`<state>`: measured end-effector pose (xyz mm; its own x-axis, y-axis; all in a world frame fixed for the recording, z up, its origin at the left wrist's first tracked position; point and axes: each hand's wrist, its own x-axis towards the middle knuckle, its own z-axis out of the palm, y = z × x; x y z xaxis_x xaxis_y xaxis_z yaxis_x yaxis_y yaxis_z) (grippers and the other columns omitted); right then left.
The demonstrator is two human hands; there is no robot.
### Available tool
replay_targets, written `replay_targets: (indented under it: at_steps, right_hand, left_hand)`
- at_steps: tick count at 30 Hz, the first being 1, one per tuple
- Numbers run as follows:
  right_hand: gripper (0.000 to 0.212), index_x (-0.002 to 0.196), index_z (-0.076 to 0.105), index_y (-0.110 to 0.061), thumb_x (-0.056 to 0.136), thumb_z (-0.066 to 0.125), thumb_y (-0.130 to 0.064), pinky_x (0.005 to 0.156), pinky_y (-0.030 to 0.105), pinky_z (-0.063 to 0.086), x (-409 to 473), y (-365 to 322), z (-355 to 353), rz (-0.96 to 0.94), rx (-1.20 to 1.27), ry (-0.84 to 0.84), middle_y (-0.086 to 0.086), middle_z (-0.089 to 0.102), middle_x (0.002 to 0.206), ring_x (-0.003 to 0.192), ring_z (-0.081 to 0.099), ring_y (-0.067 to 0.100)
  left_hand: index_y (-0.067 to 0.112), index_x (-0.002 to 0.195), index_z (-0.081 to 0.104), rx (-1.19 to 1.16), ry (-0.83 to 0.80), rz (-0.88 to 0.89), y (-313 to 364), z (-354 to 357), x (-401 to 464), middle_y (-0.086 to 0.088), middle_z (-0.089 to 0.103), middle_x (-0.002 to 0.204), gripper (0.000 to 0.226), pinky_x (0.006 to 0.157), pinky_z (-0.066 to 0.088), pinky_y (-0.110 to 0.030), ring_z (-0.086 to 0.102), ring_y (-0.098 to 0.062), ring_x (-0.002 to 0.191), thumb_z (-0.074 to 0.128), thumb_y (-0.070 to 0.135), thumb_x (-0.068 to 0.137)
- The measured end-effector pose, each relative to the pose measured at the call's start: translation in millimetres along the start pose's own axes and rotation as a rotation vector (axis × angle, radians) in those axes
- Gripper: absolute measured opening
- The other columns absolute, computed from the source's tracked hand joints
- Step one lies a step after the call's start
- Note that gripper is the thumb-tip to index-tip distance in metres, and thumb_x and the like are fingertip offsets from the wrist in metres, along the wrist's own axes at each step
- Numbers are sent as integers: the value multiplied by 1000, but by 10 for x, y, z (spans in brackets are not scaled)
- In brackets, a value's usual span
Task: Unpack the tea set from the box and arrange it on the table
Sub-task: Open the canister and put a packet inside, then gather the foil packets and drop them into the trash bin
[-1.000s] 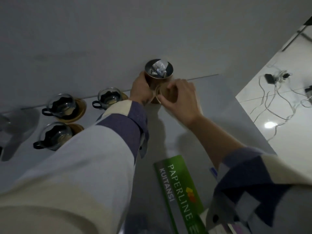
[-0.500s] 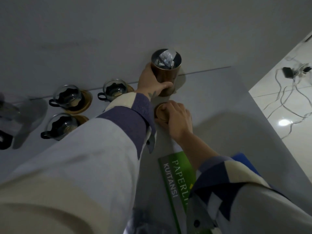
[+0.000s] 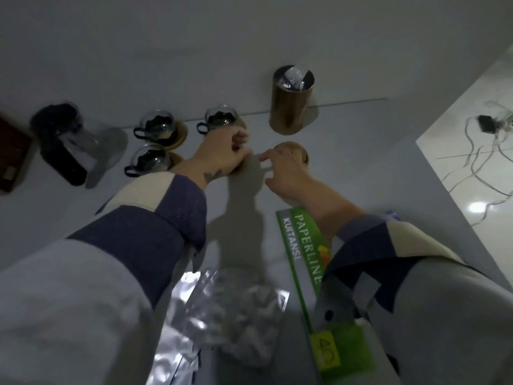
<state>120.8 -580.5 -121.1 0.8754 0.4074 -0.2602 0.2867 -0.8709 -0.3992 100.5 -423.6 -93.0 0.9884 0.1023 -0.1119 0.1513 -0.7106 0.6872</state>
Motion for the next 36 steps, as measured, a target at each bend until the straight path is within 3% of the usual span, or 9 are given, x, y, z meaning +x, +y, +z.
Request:
replay_targets:
  at_steps: [4, 8, 13, 16, 19, 23, 30, 33, 36]
  right_hand:
    - [55, 137, 40, -24, 87, 47, -3, 103, 45, 39, -500, -359, 234, -48, 61, -180, 13, 41, 141, 130, 35, 35]
    - [69, 145, 29, -27, 85, 51, -1, 101, 39, 40, -1019, -589, 559, 28, -16, -325, 12, 39, 144, 131, 37, 34]
    - [72, 150, 15, -29, 90, 47, -6, 108, 52, 33, -1680, -723, 1090, 246, -103, -182, 14, 21, 150, 136, 25, 40]
    - [82, 147, 12, -34, 84, 61, -14, 102, 59, 31, -2025, -831, 1361, 411, -156, -135, 10, 10, 151, 137, 16, 40]
    - [80, 147, 10, -37, 85, 60, -26, 101, 62, 30, -2182, -999, 1574, 474, -147, -123, 9, -1, 155, 141, 5, 42]
    - [72, 144, 17, -39, 85, 59, -34, 100, 59, 35, -2149, -1275, 1712, 365, -172, -81, 9, 9, 153, 138, 16, 39]
    - [56, 139, 38, -34, 90, 53, -12, 106, 41, 32, -2003, -1618, 1732, 90, 44, 18, 2, 36, 146, 132, 31, 30]
    - [56, 140, 35, -29, 89, 57, -23, 110, 43, 30, -1998, -1659, 1743, 188, 114, 64, 9, 30, 147, 132, 30, 33]
    - [66, 140, 31, -25, 84, 60, -44, 106, 48, 34, -2025, -1689, 1709, 395, 154, 37, 11, 32, 140, 130, 32, 36]
  left_hand:
    - [10, 126, 58, 115, -44, -15, -345, -104, -736, -8, 61, 129, 43, 103, 44, -31, 57, -22, 120, 65, 29, 89]
    - [12, 138, 47, 224, -104, -57, -721, -92, -1423, -9, 45, 144, 58, 109, 35, -34, 44, -25, 132, 62, 40, 89]
    - [24, 148, 30, 383, -82, -229, -1307, -134, -2287, -5, 19, 159, 67, 119, 17, -49, 15, -29, 147, 51, 53, 91]
    - [30, 151, 19, 434, -103, -360, -1494, -78, -2733, -2, 4, 162, 67, 116, 5, -58, -2, -32, 149, 40, 57, 94]
    - [29, 151, 17, 429, -103, -390, -1604, 24, -2986, -3, 5, 161, 67, 115, 12, -62, 2, -38, 148, 36, 59, 94]
    - [29, 151, 17, 430, -65, -363, -1653, 88, -3111, -1, 4, 162, 65, 115, 15, -58, 3, -34, 149, 39, 53, 95]
    - [17, 131, 48, 411, 26, -328, -1727, -65, -3148, -5, 35, 151, 41, 102, 39, -47, 36, -32, 135, 42, 38, 96]
    - [20, 126, 56, 364, 155, -328, -1753, -177, -3229, -3, 46, 143, 34, 100, 39, -45, 41, -28, 131, 44, 30, 96]
    - [21, 137, 49, 369, 209, -355, -1878, -286, -3314, -4, 44, 146, 41, 104, 35, -45, 38, -28, 135, 43, 29, 97]
